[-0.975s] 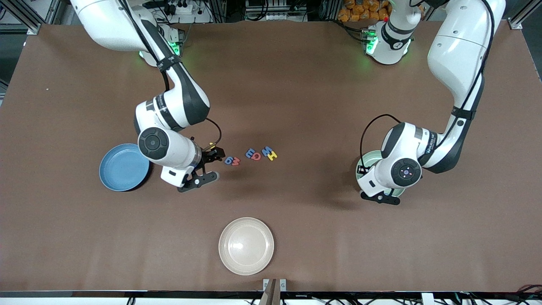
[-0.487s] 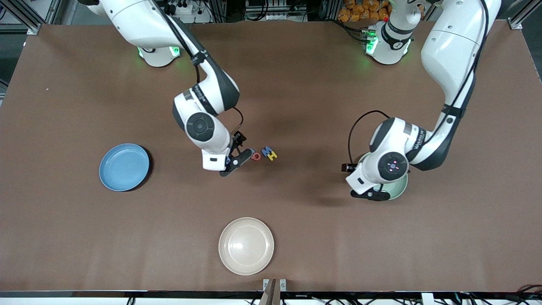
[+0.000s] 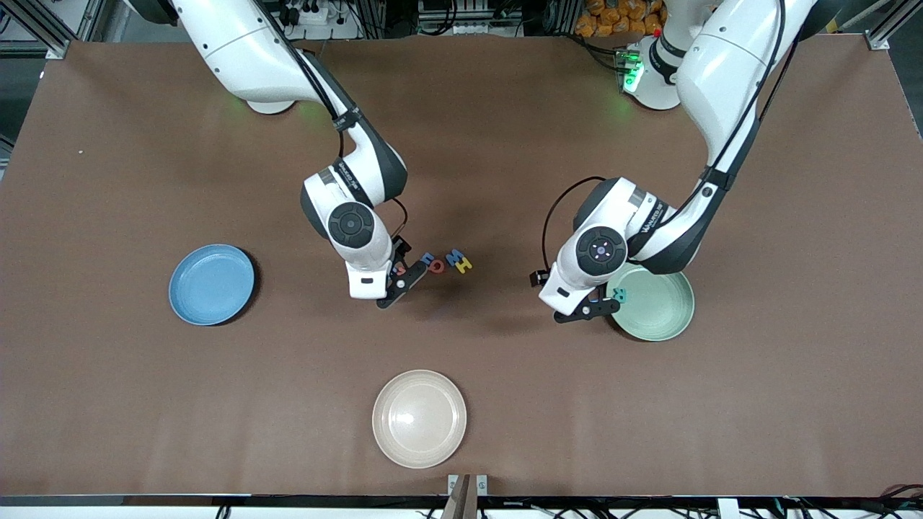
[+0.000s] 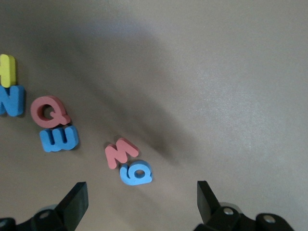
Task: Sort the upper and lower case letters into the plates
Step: 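Grasp blue e with the right gripper while the left gripper takes H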
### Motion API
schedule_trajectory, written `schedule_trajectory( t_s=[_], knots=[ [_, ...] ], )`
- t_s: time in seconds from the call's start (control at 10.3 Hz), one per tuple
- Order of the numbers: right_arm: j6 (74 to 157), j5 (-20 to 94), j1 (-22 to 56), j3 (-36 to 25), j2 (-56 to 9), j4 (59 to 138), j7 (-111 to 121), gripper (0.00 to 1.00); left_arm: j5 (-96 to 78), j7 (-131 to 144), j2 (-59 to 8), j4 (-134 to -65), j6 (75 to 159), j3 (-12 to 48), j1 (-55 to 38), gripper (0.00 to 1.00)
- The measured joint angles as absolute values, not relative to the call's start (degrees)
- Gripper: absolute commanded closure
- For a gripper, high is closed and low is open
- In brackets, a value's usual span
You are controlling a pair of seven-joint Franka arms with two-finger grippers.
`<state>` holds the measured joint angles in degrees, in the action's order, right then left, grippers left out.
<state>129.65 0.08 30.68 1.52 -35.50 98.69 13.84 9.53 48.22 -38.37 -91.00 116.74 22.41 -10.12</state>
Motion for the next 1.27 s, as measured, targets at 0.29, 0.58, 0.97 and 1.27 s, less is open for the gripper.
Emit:
schedule_trajectory(
  t_s=[0.29, 0.58, 0.97, 1.27],
  knots=[
    [135.0, 0.1, 31.2, 1.8, -35.5, 101.6, 14.3, 0.00, 7.5, 59.2, -38.9, -90.9, 120.9, 22.4, -11.2, 0.00],
    [137.6, 0.1, 34.3, 2.3, -35.6, 101.8, 10.1, 0.00, 7.5, 71.3, -40.9, -90.8, 125.8, 22.2, -17.6, 0.00],
    [142.7, 0.1, 38.2, 2.4, -38.6, 102.2, 5.6, 0.00, 7.5, 76.0, -43.4, -89.8, 128.9, 22.0, -19.2, 0.00],
    [143.3, 0.1, 38.4, 2.4, -39.1, 102.2, 5.1, 0.00, 7.4, 76.2, -44.1, -89.0, 129.3, 21.3, -19.9, 0.00]
  ],
)
